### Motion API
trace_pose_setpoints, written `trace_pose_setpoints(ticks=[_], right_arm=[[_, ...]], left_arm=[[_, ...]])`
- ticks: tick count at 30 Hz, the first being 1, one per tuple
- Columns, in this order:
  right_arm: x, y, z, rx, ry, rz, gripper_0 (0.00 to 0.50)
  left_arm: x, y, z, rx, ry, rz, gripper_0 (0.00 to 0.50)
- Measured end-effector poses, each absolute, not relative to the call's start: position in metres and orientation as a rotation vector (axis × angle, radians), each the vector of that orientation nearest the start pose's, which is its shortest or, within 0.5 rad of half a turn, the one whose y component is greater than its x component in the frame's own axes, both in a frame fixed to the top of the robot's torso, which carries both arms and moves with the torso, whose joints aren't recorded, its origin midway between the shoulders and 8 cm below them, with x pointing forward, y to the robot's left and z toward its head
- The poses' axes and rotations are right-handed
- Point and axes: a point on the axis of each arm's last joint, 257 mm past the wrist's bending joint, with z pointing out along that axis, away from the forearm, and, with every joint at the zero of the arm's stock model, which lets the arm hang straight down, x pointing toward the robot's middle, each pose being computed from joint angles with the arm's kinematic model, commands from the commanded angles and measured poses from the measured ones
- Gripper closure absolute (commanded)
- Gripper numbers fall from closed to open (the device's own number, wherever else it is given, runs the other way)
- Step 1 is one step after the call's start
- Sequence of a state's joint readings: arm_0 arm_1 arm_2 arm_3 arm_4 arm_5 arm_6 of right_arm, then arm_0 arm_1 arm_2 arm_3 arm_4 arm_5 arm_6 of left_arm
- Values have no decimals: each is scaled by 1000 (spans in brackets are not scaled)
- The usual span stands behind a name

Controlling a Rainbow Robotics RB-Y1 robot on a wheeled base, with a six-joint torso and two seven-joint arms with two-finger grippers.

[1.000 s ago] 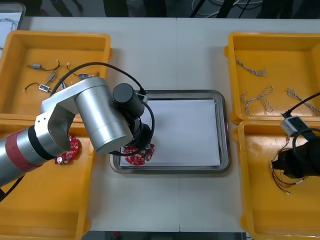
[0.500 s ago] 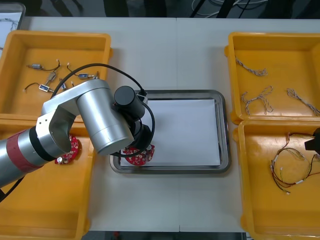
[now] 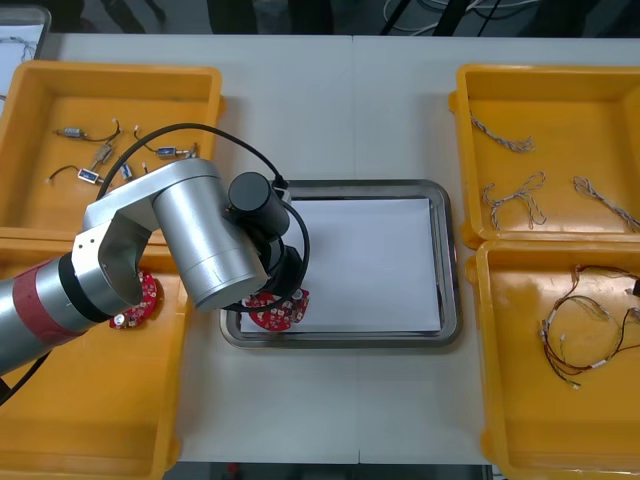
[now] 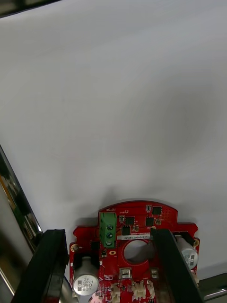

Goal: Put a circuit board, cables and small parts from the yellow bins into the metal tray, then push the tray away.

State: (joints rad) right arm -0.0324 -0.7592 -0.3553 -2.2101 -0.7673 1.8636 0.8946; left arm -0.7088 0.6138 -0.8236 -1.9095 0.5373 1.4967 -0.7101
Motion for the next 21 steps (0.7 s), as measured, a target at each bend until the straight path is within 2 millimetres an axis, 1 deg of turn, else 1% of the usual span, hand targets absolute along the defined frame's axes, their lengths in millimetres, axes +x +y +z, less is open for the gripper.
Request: trace_pose_setpoints(ticks=[5, 8, 11, 13, 16, 21], right_arm=[[353, -401, -198, 932, 2528, 110, 0], [352, -397, -203, 955, 2526, 130, 0], [352, -396, -208, 967, 2515, 149, 0], [353, -399, -212, 997, 2486, 158, 0], [349, -408, -221, 1070, 2444, 154, 0], [340, -417, -236, 1098, 2430, 154, 0]], left_arm=[[449, 87, -260, 312, 2590, -53, 0], [449, 87, -251, 278, 2612, -86, 0], [446, 91, -235, 234, 2642, -114, 0], [446, 95, -222, 212, 2648, -126, 0], [445, 100, -206, 197, 2654, -121, 0], [445, 107, -190, 197, 2640, -108, 0]])
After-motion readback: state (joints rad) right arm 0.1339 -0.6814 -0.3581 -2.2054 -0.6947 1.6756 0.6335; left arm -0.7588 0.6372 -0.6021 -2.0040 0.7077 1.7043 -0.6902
